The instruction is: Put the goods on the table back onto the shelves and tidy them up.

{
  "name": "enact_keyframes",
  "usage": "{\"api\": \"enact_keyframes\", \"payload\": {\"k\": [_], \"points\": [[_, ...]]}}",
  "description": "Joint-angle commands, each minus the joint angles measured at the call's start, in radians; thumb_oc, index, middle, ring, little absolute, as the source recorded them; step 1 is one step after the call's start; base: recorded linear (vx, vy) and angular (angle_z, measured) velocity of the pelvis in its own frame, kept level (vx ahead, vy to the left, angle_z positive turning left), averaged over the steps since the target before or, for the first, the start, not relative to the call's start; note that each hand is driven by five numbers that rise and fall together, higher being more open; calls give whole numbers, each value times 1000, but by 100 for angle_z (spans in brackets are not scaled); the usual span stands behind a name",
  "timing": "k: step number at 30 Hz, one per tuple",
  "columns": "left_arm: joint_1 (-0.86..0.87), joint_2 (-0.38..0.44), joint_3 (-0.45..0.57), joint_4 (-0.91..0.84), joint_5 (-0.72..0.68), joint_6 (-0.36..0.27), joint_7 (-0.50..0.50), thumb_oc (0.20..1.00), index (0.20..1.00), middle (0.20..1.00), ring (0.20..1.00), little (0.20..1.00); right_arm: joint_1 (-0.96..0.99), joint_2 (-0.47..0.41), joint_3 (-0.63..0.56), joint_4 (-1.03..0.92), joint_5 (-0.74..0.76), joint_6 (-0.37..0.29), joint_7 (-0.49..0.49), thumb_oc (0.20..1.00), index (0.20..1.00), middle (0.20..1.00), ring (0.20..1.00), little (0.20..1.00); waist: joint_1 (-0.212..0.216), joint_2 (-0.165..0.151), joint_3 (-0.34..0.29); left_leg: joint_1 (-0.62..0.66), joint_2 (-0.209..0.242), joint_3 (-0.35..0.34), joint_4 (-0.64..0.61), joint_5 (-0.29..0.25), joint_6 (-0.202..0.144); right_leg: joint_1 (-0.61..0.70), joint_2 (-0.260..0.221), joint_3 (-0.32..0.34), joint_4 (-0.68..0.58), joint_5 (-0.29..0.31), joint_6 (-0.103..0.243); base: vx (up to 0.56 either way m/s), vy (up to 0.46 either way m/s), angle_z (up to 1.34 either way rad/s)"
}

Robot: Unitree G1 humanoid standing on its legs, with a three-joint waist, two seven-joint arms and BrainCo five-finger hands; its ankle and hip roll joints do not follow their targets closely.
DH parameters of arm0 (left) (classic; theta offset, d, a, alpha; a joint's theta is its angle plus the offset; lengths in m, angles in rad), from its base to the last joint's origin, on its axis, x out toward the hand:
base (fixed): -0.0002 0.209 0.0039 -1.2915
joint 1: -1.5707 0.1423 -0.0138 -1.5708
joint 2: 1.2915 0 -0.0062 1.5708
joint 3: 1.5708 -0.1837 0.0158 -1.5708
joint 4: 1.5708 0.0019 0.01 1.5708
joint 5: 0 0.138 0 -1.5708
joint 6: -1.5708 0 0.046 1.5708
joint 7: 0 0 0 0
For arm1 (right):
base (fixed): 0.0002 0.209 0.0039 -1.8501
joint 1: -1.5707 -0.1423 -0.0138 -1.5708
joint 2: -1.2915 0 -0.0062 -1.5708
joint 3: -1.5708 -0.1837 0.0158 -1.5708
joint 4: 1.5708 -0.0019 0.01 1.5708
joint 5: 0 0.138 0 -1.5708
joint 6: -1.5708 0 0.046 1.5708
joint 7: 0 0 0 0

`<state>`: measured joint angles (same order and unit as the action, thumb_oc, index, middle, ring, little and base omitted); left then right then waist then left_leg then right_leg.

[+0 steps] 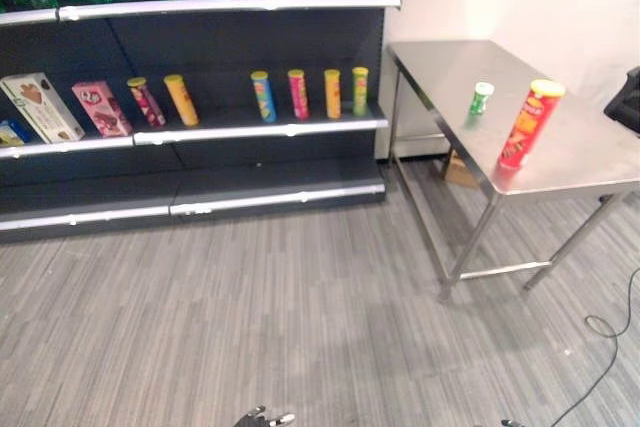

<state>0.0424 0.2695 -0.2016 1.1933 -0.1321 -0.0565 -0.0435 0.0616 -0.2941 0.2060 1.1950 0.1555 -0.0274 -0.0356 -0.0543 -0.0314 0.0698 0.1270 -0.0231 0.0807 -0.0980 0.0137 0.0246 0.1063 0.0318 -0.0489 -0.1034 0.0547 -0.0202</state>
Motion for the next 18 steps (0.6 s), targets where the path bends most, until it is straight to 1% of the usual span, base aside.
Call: {"api": "enact_keyframes", "payload": {"k": [1,10,18], "points": [[-71,14,-19,49,42,-25,6,1000,1000,1000,1000,1000,-61,-32,28,25,-2,-19,2,1000,1000,1000,1000,1000,-21,16,17,14,52,18,11,-82,-70,7,-65,-5,16,-121,114,0,0,0],[-79,19,-27,47,64,-26,11,1000,1000,1000,1000,1000,-66,-34,34,28,-14,-16,4,1000,1000,1000,1000,1000,-19,18,15,12,48,14,11,-83,-65,4,-67,0,16,-119,115,0,0,0],[-89,30,-32,48,75,-26,17,1000,1000,1000,1000,1000,-84,-38,46,19,-18,-12,9,1000,1000,1000,1000,1000,-12,20,23,-13,35,7,11,-80,-52,-26,-75,14,23,-105,125,-9,34,-5]]}}
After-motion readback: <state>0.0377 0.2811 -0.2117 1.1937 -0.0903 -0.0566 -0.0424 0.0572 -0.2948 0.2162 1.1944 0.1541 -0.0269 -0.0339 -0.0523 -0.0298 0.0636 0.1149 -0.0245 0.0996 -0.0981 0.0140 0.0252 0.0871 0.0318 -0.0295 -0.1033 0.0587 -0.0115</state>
